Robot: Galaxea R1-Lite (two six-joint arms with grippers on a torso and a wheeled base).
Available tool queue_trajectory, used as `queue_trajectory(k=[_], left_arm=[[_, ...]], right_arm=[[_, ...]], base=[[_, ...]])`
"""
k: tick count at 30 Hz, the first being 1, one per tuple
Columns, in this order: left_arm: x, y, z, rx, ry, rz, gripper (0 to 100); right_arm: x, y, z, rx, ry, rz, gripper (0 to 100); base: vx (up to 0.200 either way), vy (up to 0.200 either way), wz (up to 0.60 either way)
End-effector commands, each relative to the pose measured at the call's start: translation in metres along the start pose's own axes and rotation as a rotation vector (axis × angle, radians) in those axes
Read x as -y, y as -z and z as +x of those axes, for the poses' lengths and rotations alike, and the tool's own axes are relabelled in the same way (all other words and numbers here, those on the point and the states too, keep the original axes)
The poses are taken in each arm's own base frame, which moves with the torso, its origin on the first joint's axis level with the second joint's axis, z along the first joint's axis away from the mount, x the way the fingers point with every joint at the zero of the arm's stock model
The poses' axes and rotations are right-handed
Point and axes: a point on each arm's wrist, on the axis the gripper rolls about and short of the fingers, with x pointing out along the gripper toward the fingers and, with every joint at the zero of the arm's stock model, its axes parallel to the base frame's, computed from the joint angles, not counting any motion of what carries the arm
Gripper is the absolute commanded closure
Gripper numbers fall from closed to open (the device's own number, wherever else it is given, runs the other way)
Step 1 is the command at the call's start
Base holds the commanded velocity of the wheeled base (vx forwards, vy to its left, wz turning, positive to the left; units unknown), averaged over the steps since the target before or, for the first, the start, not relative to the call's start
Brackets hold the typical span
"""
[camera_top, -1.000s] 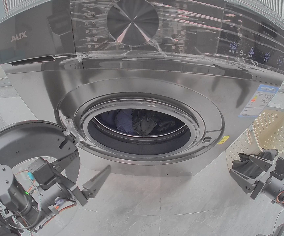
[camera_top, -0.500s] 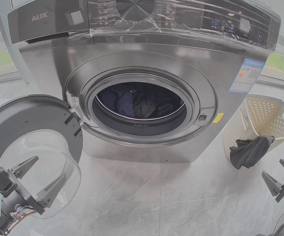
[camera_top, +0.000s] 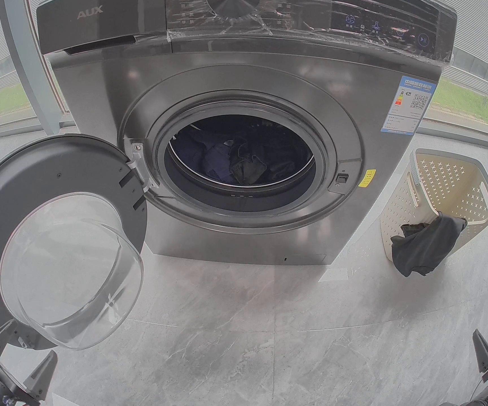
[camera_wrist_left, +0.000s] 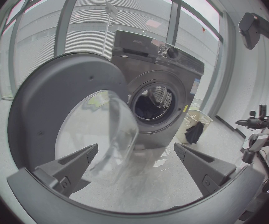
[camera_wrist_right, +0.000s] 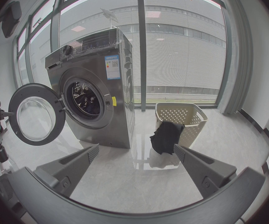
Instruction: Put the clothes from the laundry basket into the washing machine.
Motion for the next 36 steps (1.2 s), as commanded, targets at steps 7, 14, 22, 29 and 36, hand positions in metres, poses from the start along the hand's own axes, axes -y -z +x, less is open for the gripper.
queue_trajectory(k=[7, 14, 22, 29, 36], left_arm=[[0.005, 0.027, -0.026, 0.124, -0.24, 0.033, 0], [0.004, 0.034, -0.026, 0.055, -0.298, 0.041, 0], [0.005, 0.034, -0.026, 0.05, -0.244, 0.065, 0], [0.004, 0.034, -0.026, 0.051, -0.25, 0.059, 0], [0.004, 0.035, -0.026, 0.049, -0.251, 0.065, 0]], right_arm=[[-0.002, 0.022, -0.015, 0.051, 0.026, -0.023, 0], [-0.002, 0.021, -0.015, 0.052, 0.027, -0.016, 0], [-0.002, 0.021, -0.015, 0.052, 0.027, -0.016, 0], [-0.002, 0.022, -0.015, 0.051, 0.029, -0.012, 0], [-0.002, 0.021, -0.015, 0.052, 0.023, -0.016, 0]], base=[[0.0, 0.0, 0.0], [0.0, 0.0, 0.0], [0.0, -0.1, 0.0], [0.0, -0.2, 0.0], [0.0, -0.2, -0.17]])
